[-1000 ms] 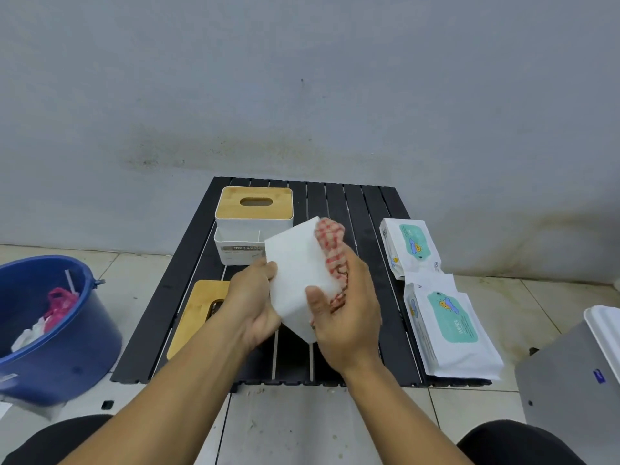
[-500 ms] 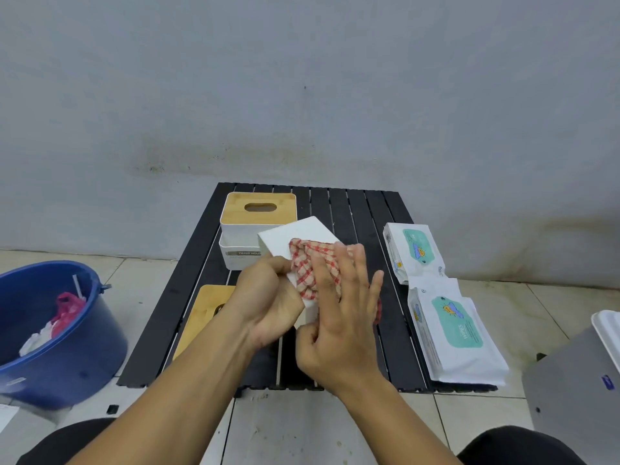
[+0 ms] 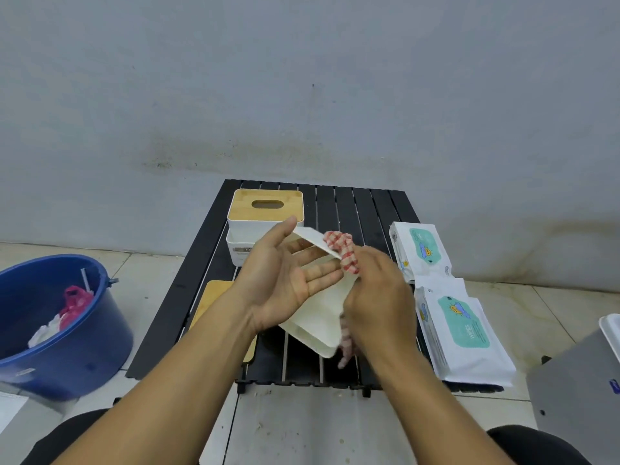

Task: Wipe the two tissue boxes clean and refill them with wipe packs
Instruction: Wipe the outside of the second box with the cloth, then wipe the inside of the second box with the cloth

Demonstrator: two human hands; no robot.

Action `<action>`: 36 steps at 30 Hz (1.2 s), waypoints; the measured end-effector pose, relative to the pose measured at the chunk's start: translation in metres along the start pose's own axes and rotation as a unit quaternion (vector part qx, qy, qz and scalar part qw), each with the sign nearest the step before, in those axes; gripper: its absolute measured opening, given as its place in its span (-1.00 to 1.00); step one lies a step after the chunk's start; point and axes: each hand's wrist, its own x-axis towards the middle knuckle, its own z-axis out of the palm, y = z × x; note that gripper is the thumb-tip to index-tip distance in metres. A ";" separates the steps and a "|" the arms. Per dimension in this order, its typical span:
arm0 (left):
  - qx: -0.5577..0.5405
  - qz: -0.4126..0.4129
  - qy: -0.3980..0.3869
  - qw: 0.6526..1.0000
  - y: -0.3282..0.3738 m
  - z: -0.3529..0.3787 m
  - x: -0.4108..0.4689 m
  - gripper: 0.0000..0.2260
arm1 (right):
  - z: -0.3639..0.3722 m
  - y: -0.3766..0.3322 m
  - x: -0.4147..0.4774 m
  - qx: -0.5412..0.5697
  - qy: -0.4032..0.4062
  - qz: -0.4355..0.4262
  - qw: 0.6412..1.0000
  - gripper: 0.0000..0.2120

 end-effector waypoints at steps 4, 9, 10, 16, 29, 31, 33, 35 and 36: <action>0.153 -0.010 0.067 0.986 0.013 -0.007 0.001 -0.49 | -0.014 0.017 0.037 -0.015 -0.062 0.082 0.995 -0.73; 0.542 0.114 0.218 0.803 0.019 -0.022 0.003 -0.75 | -0.010 0.032 0.065 -0.019 -0.147 0.098 0.984 -0.83; 0.581 0.137 0.237 0.767 0.017 -0.028 0.007 -0.79 | -0.007 0.035 0.067 -0.013 -0.155 0.098 0.983 -0.82; 0.657 0.053 0.219 0.719 0.005 -0.047 0.023 -0.70 | 0.005 0.046 0.074 0.033 -0.193 0.116 0.974 -0.90; 0.596 0.041 0.208 0.775 0.005 -0.052 0.025 -0.67 | -0.008 -0.010 0.070 0.235 -0.039 0.004 0.971 -0.95; 0.576 0.046 0.202 0.790 0.004 -0.054 0.024 -0.70 | 0.004 0.001 0.061 0.067 -0.175 -0.031 0.982 -0.84; 0.570 0.046 0.200 0.795 0.005 -0.057 0.025 -0.70 | 0.004 0.003 0.058 -0.074 -0.287 -0.035 0.954 -0.79; 0.572 0.043 0.197 0.795 0.006 -0.058 0.027 -0.67 | 0.001 0.000 0.060 -0.113 -0.374 -0.011 0.920 -0.76; 0.574 0.043 0.195 0.794 0.006 -0.059 0.028 -0.66 | 0.001 -0.002 0.061 -0.123 -0.414 -0.006 0.902 -0.74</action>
